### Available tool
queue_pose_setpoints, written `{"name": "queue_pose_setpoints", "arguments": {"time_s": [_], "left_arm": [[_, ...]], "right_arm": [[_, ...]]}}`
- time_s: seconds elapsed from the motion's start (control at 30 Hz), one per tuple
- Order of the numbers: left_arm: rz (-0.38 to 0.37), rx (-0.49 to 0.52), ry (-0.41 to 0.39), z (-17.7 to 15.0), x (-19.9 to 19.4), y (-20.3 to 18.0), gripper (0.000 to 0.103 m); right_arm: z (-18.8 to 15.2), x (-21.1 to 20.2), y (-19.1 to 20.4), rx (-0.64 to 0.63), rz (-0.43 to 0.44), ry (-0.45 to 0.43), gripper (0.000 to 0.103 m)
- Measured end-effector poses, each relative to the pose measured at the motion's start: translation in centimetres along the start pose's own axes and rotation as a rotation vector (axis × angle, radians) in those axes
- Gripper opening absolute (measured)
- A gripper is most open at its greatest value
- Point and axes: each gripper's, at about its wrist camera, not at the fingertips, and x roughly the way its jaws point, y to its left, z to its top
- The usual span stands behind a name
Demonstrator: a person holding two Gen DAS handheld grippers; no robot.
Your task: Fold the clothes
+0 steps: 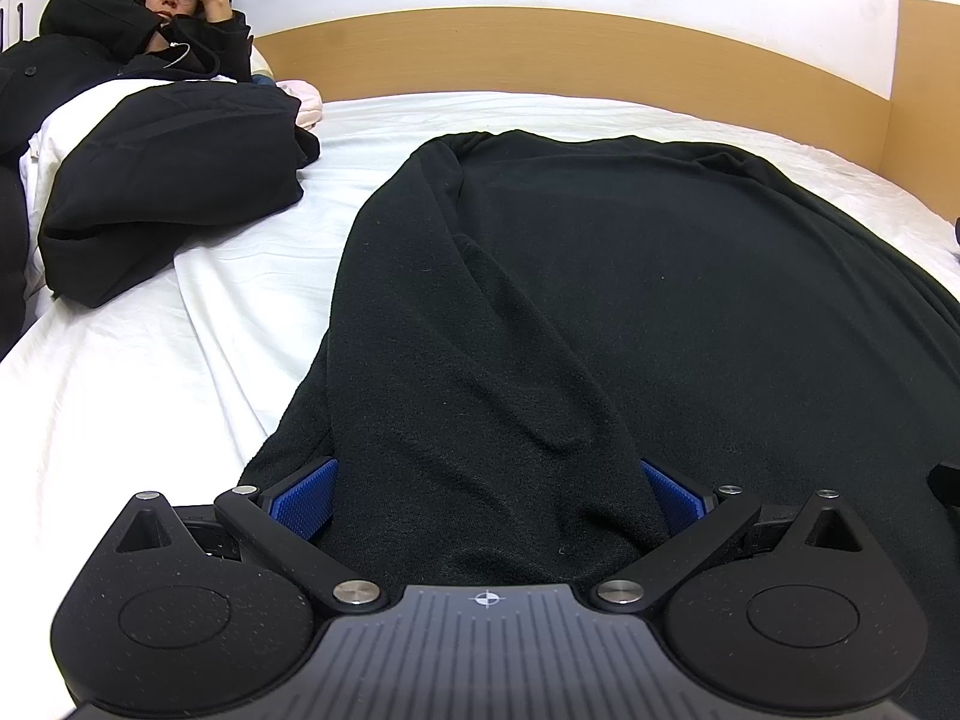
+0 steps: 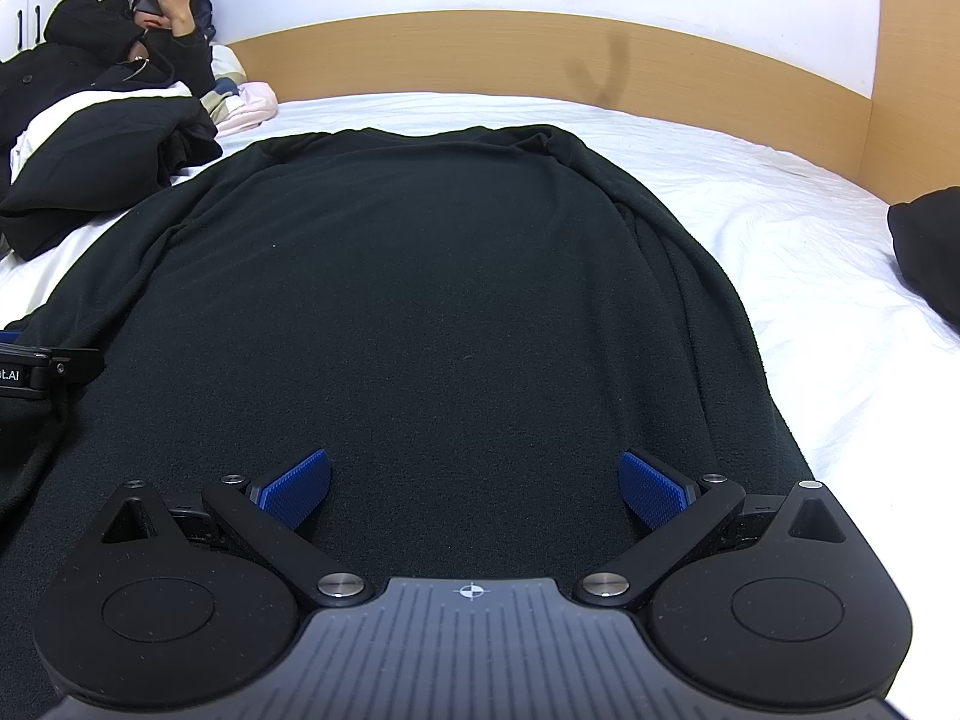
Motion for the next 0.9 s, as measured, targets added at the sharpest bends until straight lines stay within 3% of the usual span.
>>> {"name": "queue_pose_setpoints", "arguments": {"time_s": [0.2, 0.23, 0.3, 0.43, 0.53, 0.8, 0.9], "left_arm": [[-0.003, -0.004, -0.002, 0.0, 0.0, 0.0, 0.102], [-0.004, -0.005, -0.002, 0.0, 0.0, 0.0, 0.102], [-0.007, -0.009, -0.004, 0.0, 0.0, 0.0, 0.102], [-0.005, -0.006, -0.003, 0.0, 0.0, 0.0, 0.102], [-0.003, -0.005, -0.002, 0.0, 0.0, 0.0, 0.102], [0.002, -0.002, -0.002, 0.0, -0.1, 0.0, 0.103], [0.002, -0.002, -0.002, 0.0, -0.1, 0.0, 0.103]], "right_arm": [[0.2, -0.2, -0.4, 0.015, 0.006, -0.001, 0.102], [0.2, -0.6, -0.9, 0.033, 0.026, -0.014, 0.098], [0.3, -2.0, -2.3, 0.072, 0.098, -0.049, 0.070], [0.7, -4.4, -6.0, 0.133, 0.167, -0.102, 0.066], [0.7, -5.2, -8.7, 0.191, 0.169, -0.090, 0.047], [0.3, -6.9, -15.3, 0.316, 0.164, -0.038, 0.039], [0.0, -7.0, -16.7, 0.325, 0.153, -0.005, 0.020]]}}
